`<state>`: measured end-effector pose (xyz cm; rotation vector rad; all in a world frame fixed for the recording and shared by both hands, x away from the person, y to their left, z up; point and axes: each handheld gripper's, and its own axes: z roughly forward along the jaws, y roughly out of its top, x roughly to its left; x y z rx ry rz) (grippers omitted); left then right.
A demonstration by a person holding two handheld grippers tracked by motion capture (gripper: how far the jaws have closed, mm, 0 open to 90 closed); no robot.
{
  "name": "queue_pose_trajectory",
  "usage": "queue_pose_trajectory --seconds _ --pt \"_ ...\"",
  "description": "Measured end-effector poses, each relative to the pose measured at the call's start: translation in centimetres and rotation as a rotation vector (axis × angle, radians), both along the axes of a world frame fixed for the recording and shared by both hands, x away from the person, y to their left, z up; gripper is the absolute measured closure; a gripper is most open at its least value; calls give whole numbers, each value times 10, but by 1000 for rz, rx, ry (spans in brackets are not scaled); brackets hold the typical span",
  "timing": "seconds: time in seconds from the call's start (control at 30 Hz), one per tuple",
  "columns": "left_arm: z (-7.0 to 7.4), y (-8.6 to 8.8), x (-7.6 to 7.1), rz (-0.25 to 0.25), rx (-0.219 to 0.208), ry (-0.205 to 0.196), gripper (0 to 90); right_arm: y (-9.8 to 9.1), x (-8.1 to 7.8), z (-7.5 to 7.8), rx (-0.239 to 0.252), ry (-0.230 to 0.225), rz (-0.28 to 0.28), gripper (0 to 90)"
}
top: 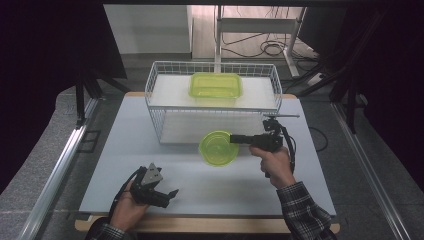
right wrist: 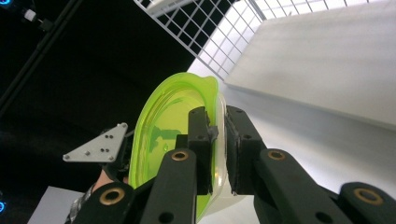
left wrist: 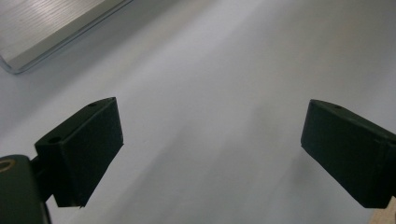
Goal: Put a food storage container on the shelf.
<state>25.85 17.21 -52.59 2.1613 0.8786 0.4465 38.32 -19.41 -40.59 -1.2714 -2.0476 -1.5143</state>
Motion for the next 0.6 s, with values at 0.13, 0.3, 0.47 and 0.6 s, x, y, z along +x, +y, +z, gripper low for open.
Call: queue_pose_trajectory --seconds 0.13,0.3,0.47,0.6 --pt "1 1 0 4 -15 4 55 0 3 9 15 -6 -2 813" --pt "0 1 1 5 -17 2 54 -2 7 23 27 -13 -9 813" --pt "0 1 1 6 -13 1 53 -2 11 36 31 -23 -18 813" --pt "0 1 1 6 -9 0 51 -1 14 46 35 -34 -22 813"
